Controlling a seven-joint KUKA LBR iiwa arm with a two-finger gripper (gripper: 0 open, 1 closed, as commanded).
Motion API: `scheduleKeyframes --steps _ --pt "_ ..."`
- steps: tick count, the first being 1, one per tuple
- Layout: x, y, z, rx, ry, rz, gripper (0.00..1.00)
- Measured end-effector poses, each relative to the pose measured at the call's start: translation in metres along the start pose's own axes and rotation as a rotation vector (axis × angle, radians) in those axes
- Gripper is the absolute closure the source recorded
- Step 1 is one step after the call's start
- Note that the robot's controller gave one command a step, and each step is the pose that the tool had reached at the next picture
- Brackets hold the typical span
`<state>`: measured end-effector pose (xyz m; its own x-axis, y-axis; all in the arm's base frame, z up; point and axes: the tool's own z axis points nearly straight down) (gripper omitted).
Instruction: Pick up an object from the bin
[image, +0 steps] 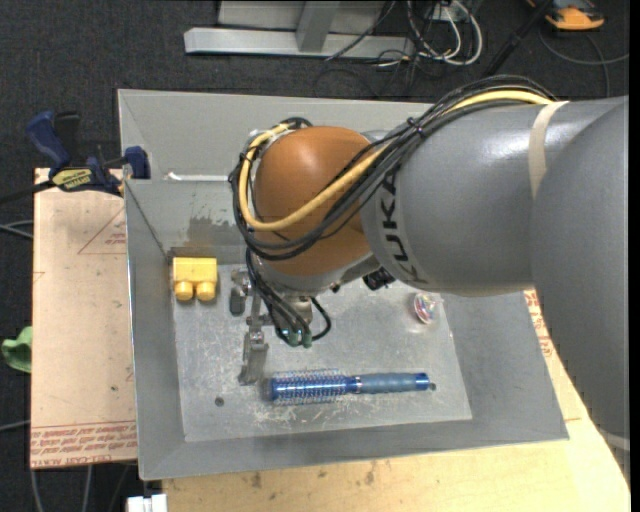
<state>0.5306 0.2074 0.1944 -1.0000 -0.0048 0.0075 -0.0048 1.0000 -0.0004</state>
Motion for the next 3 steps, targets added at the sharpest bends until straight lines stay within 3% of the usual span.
scheduleKeyframes --steps 1,2,3 --pt "0.007 -0.067 0.043 0.003 -0.002 0.021 0.00" --pt "0.037 -0.139 0.126 0.000 -0.010 -0.138 0.00" --pt "0.037 -0.135 0.125 -0.001 -0.007 -0.143 1.00"
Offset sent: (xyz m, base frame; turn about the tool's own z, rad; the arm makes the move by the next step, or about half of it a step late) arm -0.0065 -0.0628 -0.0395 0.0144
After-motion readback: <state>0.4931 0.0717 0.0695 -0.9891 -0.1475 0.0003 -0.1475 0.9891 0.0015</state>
